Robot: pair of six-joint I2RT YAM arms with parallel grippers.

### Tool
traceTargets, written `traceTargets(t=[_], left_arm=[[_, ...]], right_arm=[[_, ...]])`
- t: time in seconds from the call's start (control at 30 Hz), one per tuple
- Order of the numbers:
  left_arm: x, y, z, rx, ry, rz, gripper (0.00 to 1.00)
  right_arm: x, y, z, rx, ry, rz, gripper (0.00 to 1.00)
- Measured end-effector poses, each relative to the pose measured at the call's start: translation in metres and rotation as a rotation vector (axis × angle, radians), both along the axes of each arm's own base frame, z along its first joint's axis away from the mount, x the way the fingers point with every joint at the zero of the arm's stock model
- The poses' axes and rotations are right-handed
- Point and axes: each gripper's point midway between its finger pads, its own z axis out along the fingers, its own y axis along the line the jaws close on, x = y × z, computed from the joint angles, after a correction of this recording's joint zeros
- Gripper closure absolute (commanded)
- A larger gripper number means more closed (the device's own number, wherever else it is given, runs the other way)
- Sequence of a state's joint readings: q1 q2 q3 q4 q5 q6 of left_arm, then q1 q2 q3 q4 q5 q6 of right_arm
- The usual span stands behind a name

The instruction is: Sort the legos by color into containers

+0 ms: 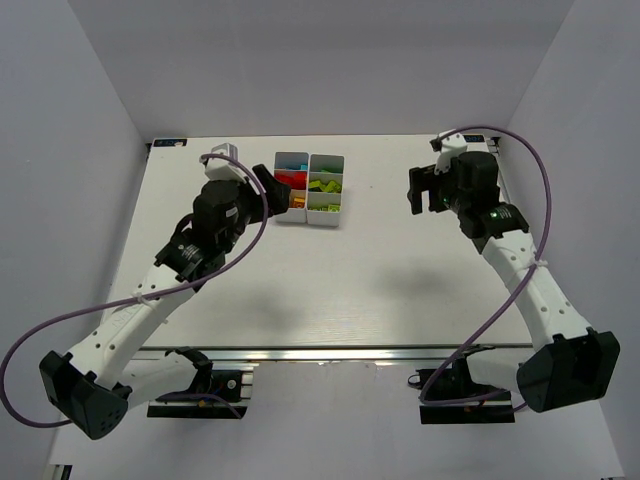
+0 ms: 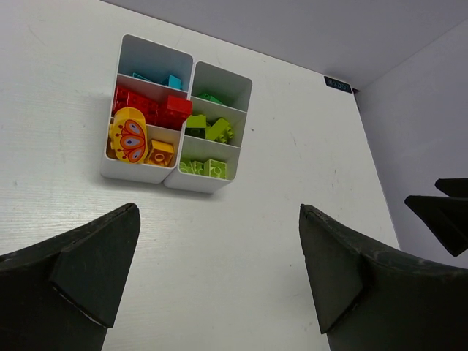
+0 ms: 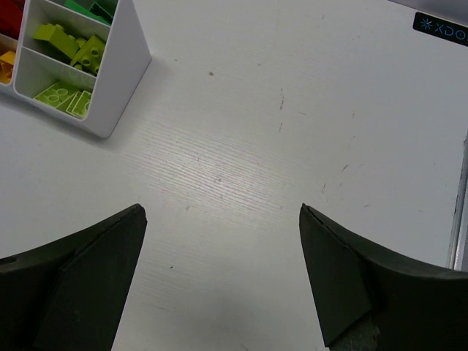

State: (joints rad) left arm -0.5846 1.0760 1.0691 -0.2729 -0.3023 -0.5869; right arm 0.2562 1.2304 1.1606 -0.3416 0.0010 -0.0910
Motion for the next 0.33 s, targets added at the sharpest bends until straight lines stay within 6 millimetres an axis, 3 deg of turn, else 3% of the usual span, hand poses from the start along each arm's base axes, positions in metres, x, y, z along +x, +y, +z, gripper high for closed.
traceTargets(t=[0.33], left_arm=[[-0.013,0.007,-0.012,-0.003,0.012,-0.002,0.02]], right_arm=[[-0.017,-0.009,-0.006,-0.032,-0.017,-0.004,0.11]])
